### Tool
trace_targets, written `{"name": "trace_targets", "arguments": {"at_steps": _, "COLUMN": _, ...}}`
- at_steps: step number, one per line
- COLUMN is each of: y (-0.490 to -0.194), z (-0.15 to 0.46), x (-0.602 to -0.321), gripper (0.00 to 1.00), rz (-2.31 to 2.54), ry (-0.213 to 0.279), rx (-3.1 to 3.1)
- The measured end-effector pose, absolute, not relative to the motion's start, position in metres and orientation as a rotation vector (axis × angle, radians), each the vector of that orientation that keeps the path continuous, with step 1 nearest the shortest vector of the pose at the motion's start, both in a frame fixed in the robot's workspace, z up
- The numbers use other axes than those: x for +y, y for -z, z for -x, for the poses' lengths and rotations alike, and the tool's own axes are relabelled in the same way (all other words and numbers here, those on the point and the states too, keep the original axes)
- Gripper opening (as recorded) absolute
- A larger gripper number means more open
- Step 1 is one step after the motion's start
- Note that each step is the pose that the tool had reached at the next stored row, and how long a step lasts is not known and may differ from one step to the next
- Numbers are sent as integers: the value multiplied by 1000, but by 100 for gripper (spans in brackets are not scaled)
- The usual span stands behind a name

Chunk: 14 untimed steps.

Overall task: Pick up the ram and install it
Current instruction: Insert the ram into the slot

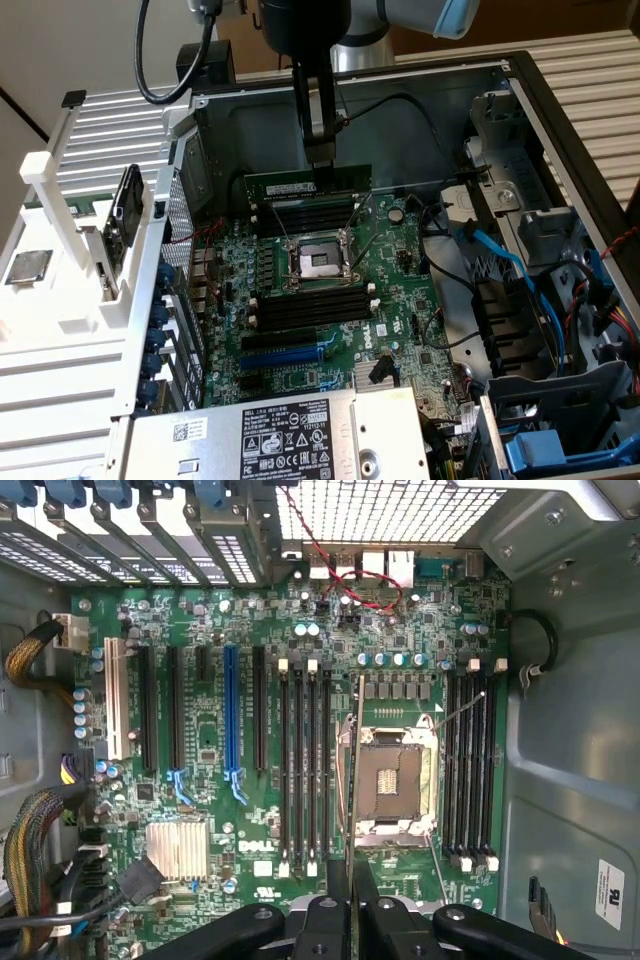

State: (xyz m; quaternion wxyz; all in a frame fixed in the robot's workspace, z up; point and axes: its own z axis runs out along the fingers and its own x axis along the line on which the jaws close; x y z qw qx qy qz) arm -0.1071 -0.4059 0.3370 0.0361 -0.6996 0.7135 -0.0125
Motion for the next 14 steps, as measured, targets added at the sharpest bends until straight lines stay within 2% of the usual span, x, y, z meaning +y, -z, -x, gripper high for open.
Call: {"name": "trace_targets", "arguments": {"at_steps": 14, "y": -334, "z": 108, "x": -407, "gripper": 13, "rz": 2143, "ry": 31, "rx": 2189}}
